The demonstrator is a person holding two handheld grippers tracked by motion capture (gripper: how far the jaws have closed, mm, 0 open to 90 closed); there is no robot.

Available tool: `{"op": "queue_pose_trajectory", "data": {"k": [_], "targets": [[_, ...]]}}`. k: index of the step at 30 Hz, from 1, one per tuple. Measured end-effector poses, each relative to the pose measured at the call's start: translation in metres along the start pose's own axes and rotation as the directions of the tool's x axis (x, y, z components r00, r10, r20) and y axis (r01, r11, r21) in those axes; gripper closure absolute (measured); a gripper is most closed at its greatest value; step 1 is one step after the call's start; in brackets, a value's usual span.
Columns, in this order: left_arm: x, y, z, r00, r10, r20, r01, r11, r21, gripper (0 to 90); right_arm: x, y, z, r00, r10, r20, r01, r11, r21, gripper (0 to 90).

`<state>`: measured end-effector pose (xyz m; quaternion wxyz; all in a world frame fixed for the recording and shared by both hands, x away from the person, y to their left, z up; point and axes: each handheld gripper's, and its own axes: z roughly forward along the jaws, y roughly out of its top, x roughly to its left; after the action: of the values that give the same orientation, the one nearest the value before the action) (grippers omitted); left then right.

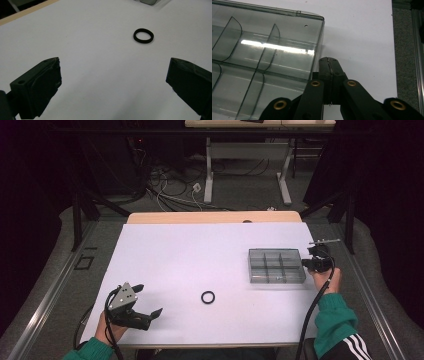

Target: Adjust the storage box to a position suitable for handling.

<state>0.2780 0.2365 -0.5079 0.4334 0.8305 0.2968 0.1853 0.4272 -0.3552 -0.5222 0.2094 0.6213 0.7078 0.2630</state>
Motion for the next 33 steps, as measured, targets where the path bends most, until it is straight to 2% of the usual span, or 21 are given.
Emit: {"op": "queue_pose_trajectory", "data": {"k": [33], "targets": [[-0.0002,0.0,-0.0002,1.0,0.003,0.0,-0.003,1.0,-0.002,0.0,0.0027,0.0,0.0014,0.9998,0.014,0.017,-0.014,1.0,0.026,90.0]]}}
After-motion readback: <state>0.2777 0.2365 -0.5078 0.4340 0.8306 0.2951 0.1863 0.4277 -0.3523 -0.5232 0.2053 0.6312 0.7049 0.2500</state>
